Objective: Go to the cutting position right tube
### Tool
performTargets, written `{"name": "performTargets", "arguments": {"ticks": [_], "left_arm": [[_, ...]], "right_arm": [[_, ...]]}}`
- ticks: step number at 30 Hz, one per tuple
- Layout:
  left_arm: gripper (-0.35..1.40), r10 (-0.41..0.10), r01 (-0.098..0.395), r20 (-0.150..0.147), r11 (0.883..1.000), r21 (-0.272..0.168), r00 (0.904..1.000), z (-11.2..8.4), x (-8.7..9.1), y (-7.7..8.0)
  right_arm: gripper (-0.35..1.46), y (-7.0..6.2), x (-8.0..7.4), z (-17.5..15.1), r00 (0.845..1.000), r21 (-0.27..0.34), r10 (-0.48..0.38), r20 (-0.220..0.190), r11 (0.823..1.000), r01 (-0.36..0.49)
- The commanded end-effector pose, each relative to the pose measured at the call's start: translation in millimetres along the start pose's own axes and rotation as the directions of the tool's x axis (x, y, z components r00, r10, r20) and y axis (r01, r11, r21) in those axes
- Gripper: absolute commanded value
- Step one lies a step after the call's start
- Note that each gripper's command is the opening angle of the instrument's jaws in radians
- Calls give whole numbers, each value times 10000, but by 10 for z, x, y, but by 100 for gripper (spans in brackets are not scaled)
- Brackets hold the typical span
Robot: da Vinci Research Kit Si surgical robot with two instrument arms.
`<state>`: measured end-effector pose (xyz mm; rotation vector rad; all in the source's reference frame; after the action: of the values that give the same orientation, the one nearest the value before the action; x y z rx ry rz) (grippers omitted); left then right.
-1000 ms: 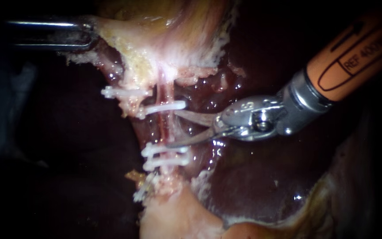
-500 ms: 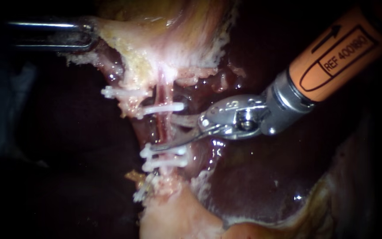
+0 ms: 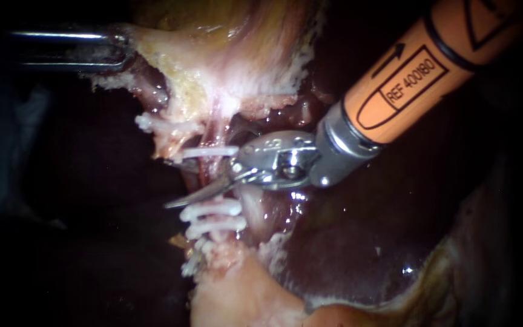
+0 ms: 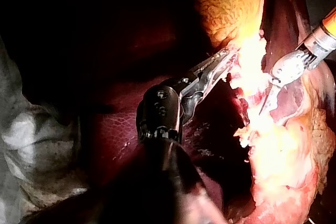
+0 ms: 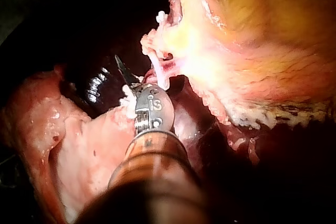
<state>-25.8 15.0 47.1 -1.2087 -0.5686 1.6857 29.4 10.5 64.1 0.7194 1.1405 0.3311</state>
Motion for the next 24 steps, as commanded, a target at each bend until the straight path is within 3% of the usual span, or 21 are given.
{"name": "performTargets", "arguments": {"ticks": [1,7,11,19,24], "left_arm": [[-35,-2,2,0,10000,7,10000,0,0,0],[-35,-3,3,-3,10000,13,10000,1,0,0],[-35,-2,2,10,10000,-15,10000,1,0,0],[-35,-1,1,11,10000,-17,10000,0,0,0],[-35,-1,1,11,10000,-17,10000,1,0,0]], "right_arm": [[123,0,0,1,10000,5,39,18,10000,-39],[119,-2,1,2,9999,31,93,-67,10000,-92],[121,-11,5,3,9997,367,135,-212,9992,-127],[119,-54,24,1,9994,1206,223,-278,9925,-188],[119,-69,38,-7,9984,1409,317,-468,9897,-248]]}}
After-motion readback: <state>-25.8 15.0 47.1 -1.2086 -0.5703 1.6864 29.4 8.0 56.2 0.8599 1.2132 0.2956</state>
